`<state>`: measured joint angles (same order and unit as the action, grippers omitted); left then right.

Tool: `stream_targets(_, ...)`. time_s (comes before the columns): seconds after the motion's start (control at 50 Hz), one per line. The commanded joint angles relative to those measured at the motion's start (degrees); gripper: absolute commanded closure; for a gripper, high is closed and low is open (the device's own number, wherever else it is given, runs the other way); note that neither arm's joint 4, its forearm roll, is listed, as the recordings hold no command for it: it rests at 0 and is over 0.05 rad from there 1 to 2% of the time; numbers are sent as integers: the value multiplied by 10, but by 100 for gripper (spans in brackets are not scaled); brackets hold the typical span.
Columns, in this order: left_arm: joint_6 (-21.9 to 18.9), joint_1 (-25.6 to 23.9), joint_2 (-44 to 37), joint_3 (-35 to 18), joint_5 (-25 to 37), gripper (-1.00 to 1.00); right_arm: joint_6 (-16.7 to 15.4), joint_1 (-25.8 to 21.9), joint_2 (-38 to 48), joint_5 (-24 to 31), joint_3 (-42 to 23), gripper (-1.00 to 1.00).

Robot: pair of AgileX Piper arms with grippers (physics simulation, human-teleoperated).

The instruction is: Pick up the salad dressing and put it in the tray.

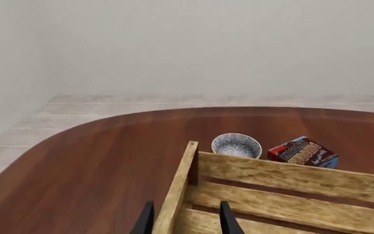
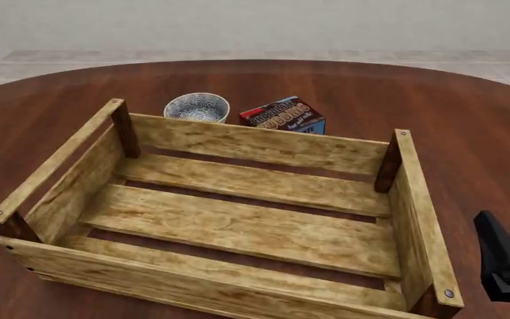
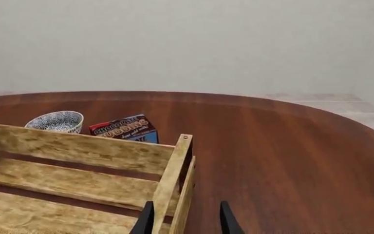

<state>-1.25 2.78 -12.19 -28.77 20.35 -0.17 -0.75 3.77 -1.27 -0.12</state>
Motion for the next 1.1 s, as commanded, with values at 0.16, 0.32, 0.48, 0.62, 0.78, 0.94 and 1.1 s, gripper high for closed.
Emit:
stream_targets(0.16,-4,84,-10,-35,88,-100,0,-1,9,-6,0,-100)
stream_targets(0.32,-4,135,14,-37,128,-100,5,-2,15,-9,0,-100)
stream_targets(0.48,-8,151,43,-33,168,-100,8,-3,19,-11,0,-100)
stream_targets(0.62,-7,176,61,-42,206,-100,12,-3,33,-21,1,-100)
stream_targets(0.78,-15,187,74,-37,231,-100,16,0,46,-33,1,-100)
stream_targets(0.94,-23,203,80,-32,248,-100,21,3,61,-44,1,-100)
stream_targets(1.1,-19,227,83,-21,254,-100,24,5,74,-53,1,-100)
